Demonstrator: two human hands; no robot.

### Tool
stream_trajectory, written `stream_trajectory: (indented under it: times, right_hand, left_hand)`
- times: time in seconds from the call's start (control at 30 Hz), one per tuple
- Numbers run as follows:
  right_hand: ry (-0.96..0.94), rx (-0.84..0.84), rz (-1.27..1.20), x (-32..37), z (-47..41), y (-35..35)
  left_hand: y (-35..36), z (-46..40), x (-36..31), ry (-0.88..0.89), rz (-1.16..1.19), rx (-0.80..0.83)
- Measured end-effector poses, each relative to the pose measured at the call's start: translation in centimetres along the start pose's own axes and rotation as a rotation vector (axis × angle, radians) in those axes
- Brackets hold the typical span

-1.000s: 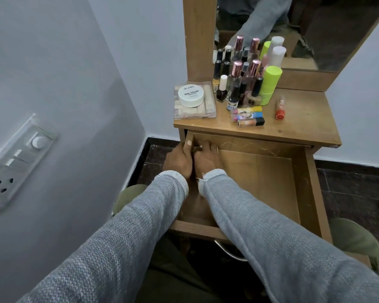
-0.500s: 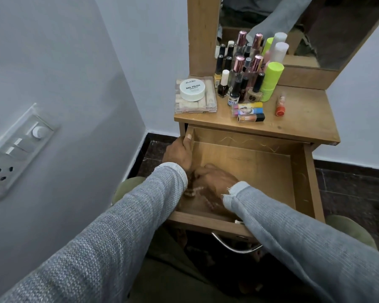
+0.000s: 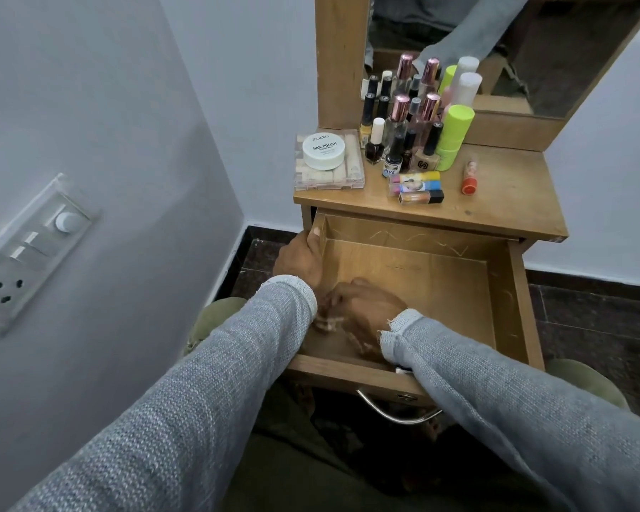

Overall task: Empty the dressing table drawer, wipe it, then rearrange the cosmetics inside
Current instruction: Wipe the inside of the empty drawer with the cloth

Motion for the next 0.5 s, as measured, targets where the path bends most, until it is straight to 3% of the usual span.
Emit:
stream_trajectory:
  times: [0.1, 0.2, 0.37, 0.5]
  right_hand:
    - [0.252, -0.103, -0.052, -2.3, -1.4, -0.6]
    - [0.367, -0.149, -0.075, -2.4, -2.9, -2.1]
    - [0.49, -0.279, -0.22, -1.6, -5.2, -2.9]
    - [0.474, -0.259, -0.141, -1.5, -5.2, -2.9]
  left_hand:
    - [0.1, 0.1, -0.1, 0.004, -0.008, -0.005]
    - [0.0, 0.0, 0.0, -0.002, -0.001, 0.001]
    - [-0.1, 0.0, -0.1, 0.003, -0.018, 0.001]
    - [-0.1, -0.2, 0.0, -0.001, -0.017, 0.002]
Point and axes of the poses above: each hand's wrist, its own z-axis away from the middle knuckle, its own y-axis out of the palm, x = y × z, the point moved 3 cm from there along -z, towards the middle knuckle, and after that the axes turned 8 degrees about x, right-handed, at the moved point
